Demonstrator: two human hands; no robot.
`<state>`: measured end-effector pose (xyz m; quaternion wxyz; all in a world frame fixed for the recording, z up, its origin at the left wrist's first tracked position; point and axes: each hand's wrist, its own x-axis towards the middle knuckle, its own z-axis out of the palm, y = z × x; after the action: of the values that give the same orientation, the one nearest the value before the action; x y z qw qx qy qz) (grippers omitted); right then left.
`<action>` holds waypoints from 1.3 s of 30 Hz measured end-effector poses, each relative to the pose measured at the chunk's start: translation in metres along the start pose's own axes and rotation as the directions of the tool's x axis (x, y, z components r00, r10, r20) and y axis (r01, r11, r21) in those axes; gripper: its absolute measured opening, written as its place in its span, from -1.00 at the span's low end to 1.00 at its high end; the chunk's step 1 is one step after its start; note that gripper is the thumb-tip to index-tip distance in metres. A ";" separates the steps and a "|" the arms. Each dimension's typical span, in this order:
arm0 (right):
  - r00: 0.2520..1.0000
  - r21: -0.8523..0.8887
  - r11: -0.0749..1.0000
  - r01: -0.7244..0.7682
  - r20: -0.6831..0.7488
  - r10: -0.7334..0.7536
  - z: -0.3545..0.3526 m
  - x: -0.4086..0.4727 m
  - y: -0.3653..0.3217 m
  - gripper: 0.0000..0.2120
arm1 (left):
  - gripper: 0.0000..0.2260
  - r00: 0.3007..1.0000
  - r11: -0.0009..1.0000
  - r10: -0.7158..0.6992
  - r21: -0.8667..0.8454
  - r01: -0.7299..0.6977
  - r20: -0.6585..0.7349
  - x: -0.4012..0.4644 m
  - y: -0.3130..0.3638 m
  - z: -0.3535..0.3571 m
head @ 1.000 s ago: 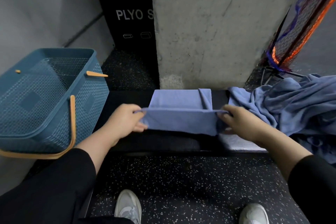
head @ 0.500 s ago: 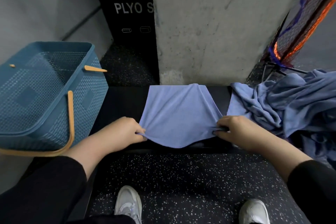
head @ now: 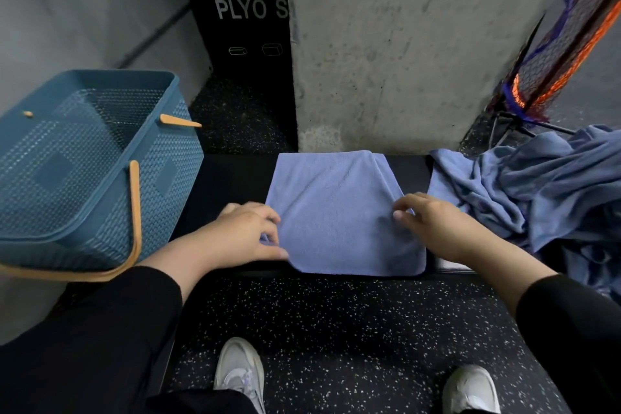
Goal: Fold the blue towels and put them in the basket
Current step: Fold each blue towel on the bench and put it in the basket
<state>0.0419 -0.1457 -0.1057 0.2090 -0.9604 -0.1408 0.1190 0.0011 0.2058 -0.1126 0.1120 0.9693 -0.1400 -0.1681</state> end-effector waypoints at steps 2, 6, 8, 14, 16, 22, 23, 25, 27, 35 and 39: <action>0.994 -0.048 0.999 -0.010 -0.110 0.005 0.005 0.016 0.005 -0.72 | -0.53 1.000 0.995 -0.029 -0.099 0.030 0.004 0.003 0.002 -0.003; 0.972 -0.069 0.994 -0.085 -0.223 0.067 0.008 0.053 0.016 -0.75 | -0.80 0.987 0.981 -0.098 -0.179 0.074 -0.124 0.022 0.001 -0.002; 0.963 -0.090 0.990 -0.109 -0.258 0.083 0.008 0.072 0.020 -0.80 | -0.75 0.973 0.978 -0.136 -0.184 0.102 -0.184 0.037 0.000 -0.001; 0.937 -0.056 0.984 -0.169 -0.320 0.142 0.012 0.123 0.017 -0.82 | -0.81 0.860 0.971 -0.212 -0.002 0.238 -0.464 0.096 -0.005 0.003; 0.923 -0.045 0.980 -0.195 -0.346 0.167 0.015 0.136 0.017 -0.84 | -0.77 0.789 0.951 -0.289 -0.070 0.300 -0.542 0.112 -0.009 0.007; 0.926 -0.090 0.980 -0.175 -0.354 0.133 0.020 0.150 0.016 -0.83 | -0.67 0.758 0.934 -0.349 -0.140 0.328 -0.551 0.137 -0.015 0.023; 0.928 -0.109 0.979 -0.172 -0.351 0.124 0.019 0.150 0.016 -0.84 | -0.67 0.759 0.928 -0.369 -0.169 0.332 -0.537 0.138 -0.015 0.023; 0.926 -0.133 0.977 -0.170 -0.360 0.112 0.019 0.148 0.017 -0.85 | -0.65 0.754 0.915 -0.403 -0.225 0.335 -0.518 0.135 -0.017 0.024; 0.918 -0.091 0.980 -0.180 -0.373 0.133 0.019 0.147 0.017 -0.86 | -0.63 0.753 0.925 -0.380 -0.208 0.318 -0.537 0.129 -0.017 0.026; 0.911 -0.035 0.937 -0.347 -0.249 0.328 0.019 0.160 0.017 -0.73 | -0.63 0.733 0.940 -0.336 -0.165 0.297 -0.592 0.117 -0.016 0.030; 0.857 -0.087 0.922 -0.377 -0.410 0.312 0.006 0.149 0.047 -0.74 | -0.64 0.727 0.938 -0.343 -0.181 0.294 -0.595 0.118 -0.020 0.034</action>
<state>0.1898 -0.1367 -0.1565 0.1283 -0.9881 0.0689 -0.0502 0.1007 0.1820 -0.1835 0.1571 0.9748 0.0792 0.1370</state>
